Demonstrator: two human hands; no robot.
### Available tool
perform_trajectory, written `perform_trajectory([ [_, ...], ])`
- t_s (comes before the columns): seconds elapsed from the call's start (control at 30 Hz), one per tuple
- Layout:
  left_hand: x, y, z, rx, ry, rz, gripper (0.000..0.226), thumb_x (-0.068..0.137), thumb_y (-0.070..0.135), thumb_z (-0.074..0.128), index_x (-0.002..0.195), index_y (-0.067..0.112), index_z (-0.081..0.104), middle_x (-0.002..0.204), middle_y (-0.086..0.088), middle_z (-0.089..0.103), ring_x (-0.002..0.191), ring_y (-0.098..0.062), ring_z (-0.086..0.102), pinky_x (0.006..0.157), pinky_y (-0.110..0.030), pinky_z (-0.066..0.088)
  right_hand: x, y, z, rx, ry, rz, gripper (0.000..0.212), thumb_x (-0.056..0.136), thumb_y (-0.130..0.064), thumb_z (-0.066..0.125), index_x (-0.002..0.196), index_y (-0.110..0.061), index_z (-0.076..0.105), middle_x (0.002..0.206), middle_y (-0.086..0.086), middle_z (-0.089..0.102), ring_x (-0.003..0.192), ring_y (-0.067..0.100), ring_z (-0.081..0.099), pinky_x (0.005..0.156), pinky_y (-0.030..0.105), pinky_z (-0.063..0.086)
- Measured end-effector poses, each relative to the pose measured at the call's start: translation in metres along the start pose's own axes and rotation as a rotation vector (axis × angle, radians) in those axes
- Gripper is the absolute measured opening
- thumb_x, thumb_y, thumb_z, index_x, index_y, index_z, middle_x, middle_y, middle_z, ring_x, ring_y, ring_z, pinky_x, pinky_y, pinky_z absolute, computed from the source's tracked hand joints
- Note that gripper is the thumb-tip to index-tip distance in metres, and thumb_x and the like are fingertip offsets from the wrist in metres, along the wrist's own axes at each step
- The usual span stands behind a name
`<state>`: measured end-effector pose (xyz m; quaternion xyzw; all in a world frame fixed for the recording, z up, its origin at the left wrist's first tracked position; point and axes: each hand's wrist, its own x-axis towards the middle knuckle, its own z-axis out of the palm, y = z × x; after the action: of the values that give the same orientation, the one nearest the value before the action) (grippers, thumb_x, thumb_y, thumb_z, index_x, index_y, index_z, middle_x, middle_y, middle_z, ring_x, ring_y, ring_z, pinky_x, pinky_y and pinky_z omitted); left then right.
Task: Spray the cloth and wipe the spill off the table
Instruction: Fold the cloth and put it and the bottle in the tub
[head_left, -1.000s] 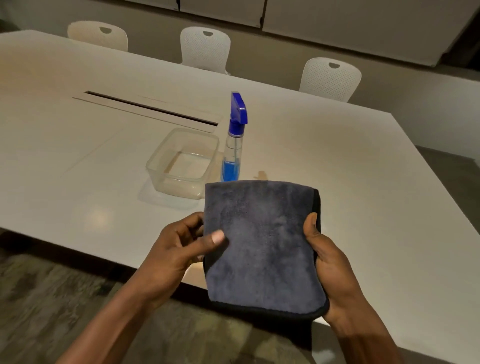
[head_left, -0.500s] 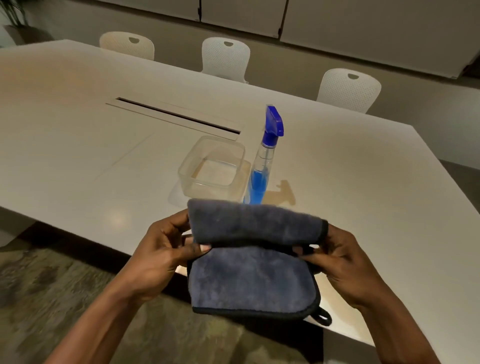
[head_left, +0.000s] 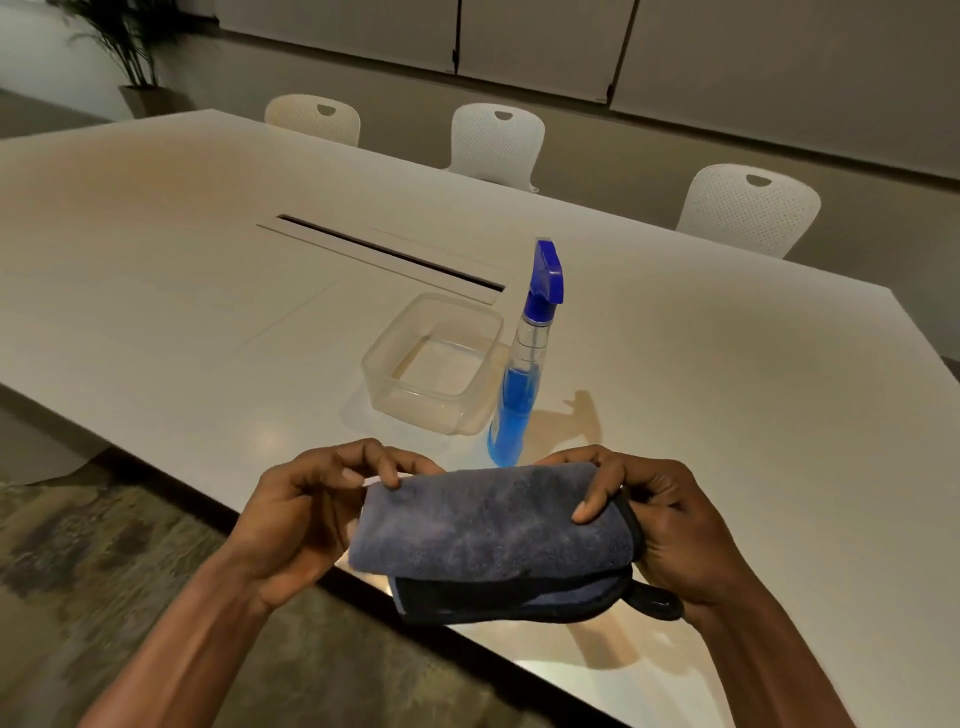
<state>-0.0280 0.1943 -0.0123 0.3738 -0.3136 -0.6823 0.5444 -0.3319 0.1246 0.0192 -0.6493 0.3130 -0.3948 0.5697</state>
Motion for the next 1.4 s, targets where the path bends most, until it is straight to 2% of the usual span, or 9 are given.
perform_trajectory([
  [0.13, 0.006, -0.002, 0.010, 0.228, -0.133, -0.119, 0.060, 0.094, 0.048, 0.071, 0.126, -0.002, 0.068, 0.142, -0.031, 0.062, 0.131, -0.052, 0.061, 0.117, -0.064, 0.043, 0.006, -0.003, -0.004, 0.021, -0.098, -0.042, 0.040, 0.074, 0.033, 0.049, 0.063, 0.001, 0.070, 0.110, 0.027, 0.070, 0.110, 0.046, 0.065, 0.095, 0.056, 0.052],
  [0.23, 0.000, 0.002, 0.023, 0.567, -0.208, -0.135, 0.050, 0.092, 0.036, 0.077, 0.129, 0.003, 0.070, 0.131, -0.024, 0.071, 0.123, -0.046, 0.067, 0.112, -0.063, 0.050, 0.008, 0.000, -0.004, 0.012, -0.085, -0.070, 0.039, 0.074, 0.036, 0.048, 0.062, 0.005, 0.068, 0.110, 0.025, 0.071, 0.110, 0.042, 0.066, 0.095, 0.050, 0.054],
  [0.43, -0.020, 0.003, 0.024, 0.644, -0.083, -0.136, 0.039, 0.087, 0.002, 0.085, 0.123, 0.005, 0.072, 0.123, -0.018, 0.076, 0.116, -0.038, 0.074, 0.104, -0.058, 0.058, 0.006, 0.006, -0.001, -0.012, -0.039, -0.025, 0.048, 0.079, 0.032, 0.035, 0.069, 0.004, 0.073, 0.116, 0.015, 0.071, 0.113, 0.031, 0.067, 0.095, 0.040, 0.056],
  [0.6, -0.017, 0.012, 0.021, 0.666, 0.172, 0.010, 0.044, 0.074, 0.007, 0.092, 0.115, 0.010, 0.077, 0.115, -0.012, 0.080, 0.108, -0.032, 0.078, 0.095, -0.047, 0.065, 0.005, 0.006, 0.008, 0.144, 0.049, 0.096, 0.038, 0.087, -0.004, 0.042, 0.089, 0.001, 0.080, 0.116, 0.011, 0.072, 0.113, 0.027, 0.067, 0.087, 0.034, 0.058],
  [0.8, 0.007, 0.037, -0.003, 0.590, 0.614, 0.210, 0.059, 0.053, 0.031, 0.098, 0.108, 0.021, 0.079, 0.110, -0.002, 0.081, 0.097, -0.020, 0.081, 0.081, -0.039, 0.068, 0.011, -0.005, 0.053, -0.153, 0.077, -0.033, 0.041, 0.080, 0.005, 0.080, 0.109, -0.024, 0.077, 0.131, -0.003, 0.060, 0.125, 0.020, 0.061, 0.091, 0.036, 0.061],
  [1.03, 0.058, 0.083, -0.036, 0.622, 0.761, 0.422, 0.041, 0.061, 0.041, 0.100, 0.092, 0.021, 0.081, 0.092, 0.001, 0.082, 0.086, -0.022, 0.081, 0.082, -0.050, 0.067, 0.070, -0.006, 0.132, -0.615, 0.377, -0.199, 0.036, 0.095, -0.017, 0.066, 0.127, -0.035, 0.066, 0.158, -0.007, 0.039, 0.148, 0.014, 0.036, 0.100, 0.007, 0.046],
  [1.17, 0.104, 0.113, -0.056, 0.711, 0.723, 0.499, 0.024, 0.078, 0.035, 0.094, 0.095, 0.021, 0.085, 0.085, 0.004, 0.083, 0.080, -0.016, 0.081, 0.079, -0.044, 0.068, 0.132, -0.004, 0.162, -0.839, 0.559, -0.118, 0.047, 0.093, -0.007, 0.066, 0.134, -0.029, 0.060, 0.166, 0.006, 0.029, 0.134, 0.016, 0.052, 0.083, -0.013, 0.029],
  [1.33, 0.171, 0.137, -0.073, 0.770, 0.601, 0.436, 0.017, 0.086, 0.028, 0.086, 0.100, 0.018, 0.086, 0.084, 0.002, 0.083, 0.081, -0.015, 0.080, 0.083, -0.044, 0.068, 0.214, 0.007, 0.166, -0.939, 0.696, 0.012, 0.059, 0.088, -0.002, 0.072, 0.139, -0.024, 0.053, 0.166, 0.012, 0.017, 0.126, 0.030, 0.062, 0.100, 0.037, 0.058],
  [1.4, 0.193, 0.138, -0.076, 0.796, 0.552, 0.400, 0.014, 0.085, 0.028, 0.086, 0.095, 0.018, 0.086, 0.082, -0.001, 0.082, 0.079, -0.018, 0.080, 0.080, -0.047, 0.068, 0.236, 0.012, 0.162, -0.955, 0.738, 0.083, 0.058, 0.086, -0.002, 0.075, 0.137, -0.021, 0.054, 0.163, 0.014, 0.018, 0.123, 0.033, 0.063, 0.098, 0.041, 0.058],
])
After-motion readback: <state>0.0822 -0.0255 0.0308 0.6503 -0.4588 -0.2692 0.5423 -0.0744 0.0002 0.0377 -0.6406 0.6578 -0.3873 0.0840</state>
